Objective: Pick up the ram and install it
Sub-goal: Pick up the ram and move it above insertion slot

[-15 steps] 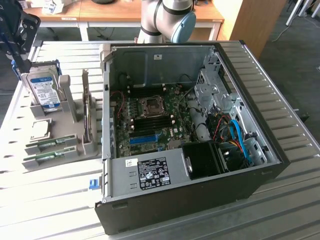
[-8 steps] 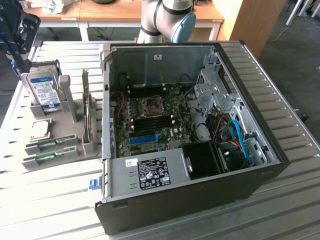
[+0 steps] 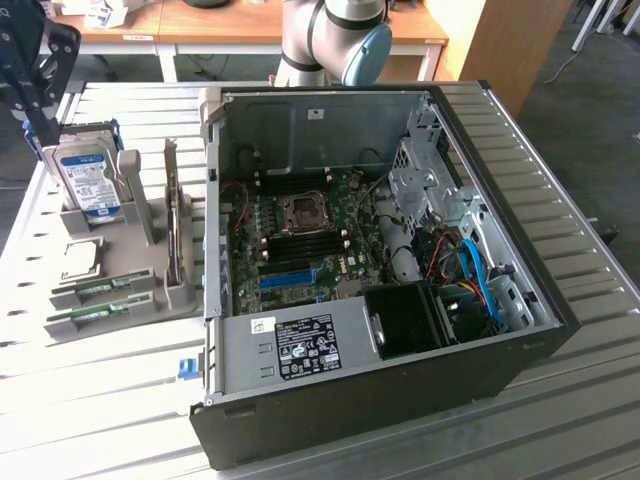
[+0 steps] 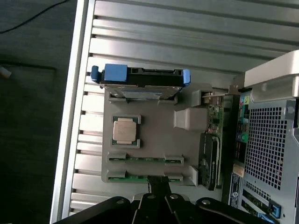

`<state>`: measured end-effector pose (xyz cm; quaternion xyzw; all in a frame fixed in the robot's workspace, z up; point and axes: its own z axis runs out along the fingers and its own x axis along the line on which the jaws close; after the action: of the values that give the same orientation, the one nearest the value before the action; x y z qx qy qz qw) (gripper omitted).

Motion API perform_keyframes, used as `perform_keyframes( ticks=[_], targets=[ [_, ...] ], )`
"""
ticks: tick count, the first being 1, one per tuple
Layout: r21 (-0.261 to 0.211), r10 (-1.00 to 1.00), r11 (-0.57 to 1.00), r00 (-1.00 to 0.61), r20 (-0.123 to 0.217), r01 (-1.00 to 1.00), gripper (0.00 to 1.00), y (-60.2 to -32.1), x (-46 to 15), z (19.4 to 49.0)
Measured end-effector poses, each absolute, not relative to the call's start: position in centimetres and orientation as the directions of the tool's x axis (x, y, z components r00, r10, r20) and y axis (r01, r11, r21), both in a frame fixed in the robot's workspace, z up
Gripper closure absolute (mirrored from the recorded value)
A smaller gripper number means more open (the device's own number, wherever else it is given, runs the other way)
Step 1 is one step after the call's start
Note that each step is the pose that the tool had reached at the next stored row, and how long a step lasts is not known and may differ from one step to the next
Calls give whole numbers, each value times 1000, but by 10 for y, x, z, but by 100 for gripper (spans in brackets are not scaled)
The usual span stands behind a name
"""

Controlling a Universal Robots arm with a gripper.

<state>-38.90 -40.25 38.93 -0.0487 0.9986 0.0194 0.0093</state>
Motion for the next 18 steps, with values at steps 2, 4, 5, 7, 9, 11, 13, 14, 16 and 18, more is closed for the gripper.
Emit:
perform_keyframes(
  ticks=[2,4,5,7,9,11,13,14,16,18],
  targets=[
    [38,-134,990,-991,-20,-135,89,-402,-389,389],
    [38,-169,985,-985,-20,-170,89,-402,-389,389],
    [38,-188,981,-982,-20,-188,89,-402,-389,389],
    [38,-222,974,-975,-20,-223,89,-402,-389,389],
    [38,-259,965,-966,-20,-259,89,-402,-389,389],
    [38,-293,955,-956,-20,-294,89,-402,-389,389],
    [38,-327,944,-945,-20,-328,89,-402,-389,389],
    [38,-344,938,-939,-20,-345,89,-402,-389,389],
    [38,-378,925,-925,-20,-379,89,-402,-389,389],
    [38,-412,910,-911,-20,-412,89,-402,-389,389]
  ],
)
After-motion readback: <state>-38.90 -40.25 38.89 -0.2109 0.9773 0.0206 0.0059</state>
